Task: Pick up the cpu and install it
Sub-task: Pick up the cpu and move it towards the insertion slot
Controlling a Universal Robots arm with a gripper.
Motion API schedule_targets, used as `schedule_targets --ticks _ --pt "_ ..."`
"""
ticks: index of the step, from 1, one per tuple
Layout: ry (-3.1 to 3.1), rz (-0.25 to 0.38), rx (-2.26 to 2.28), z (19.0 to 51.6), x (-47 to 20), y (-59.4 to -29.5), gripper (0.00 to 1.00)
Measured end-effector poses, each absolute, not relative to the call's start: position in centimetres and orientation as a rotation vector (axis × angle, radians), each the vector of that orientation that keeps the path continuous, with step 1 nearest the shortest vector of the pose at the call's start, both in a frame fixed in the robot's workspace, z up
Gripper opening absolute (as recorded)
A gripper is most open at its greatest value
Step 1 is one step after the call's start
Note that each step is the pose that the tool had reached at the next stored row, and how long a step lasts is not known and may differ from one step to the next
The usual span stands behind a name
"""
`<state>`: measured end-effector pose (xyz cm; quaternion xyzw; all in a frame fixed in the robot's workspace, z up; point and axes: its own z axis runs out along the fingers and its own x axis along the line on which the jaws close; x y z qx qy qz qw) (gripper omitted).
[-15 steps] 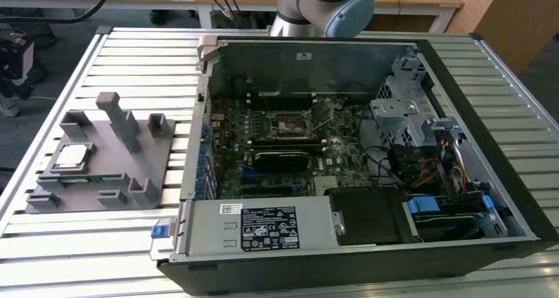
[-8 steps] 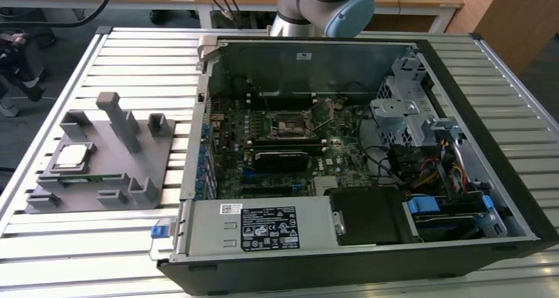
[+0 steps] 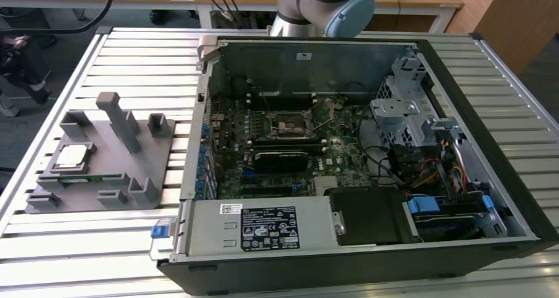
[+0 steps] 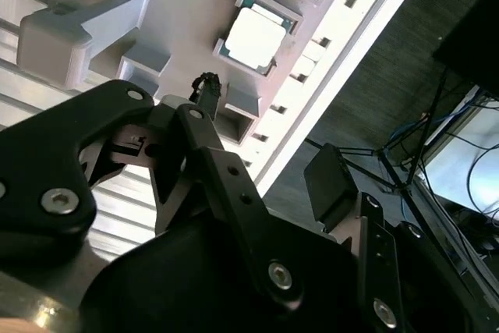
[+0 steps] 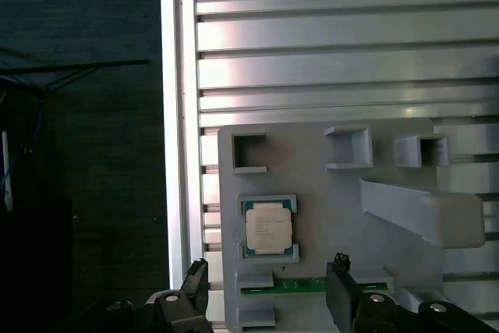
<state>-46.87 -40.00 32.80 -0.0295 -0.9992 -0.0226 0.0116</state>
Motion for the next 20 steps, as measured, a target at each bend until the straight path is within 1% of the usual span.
schedule_targets --ticks 20 --pt "-3.019 -0.064 -0.092 30.9 -46.9 -40.0 0.7"
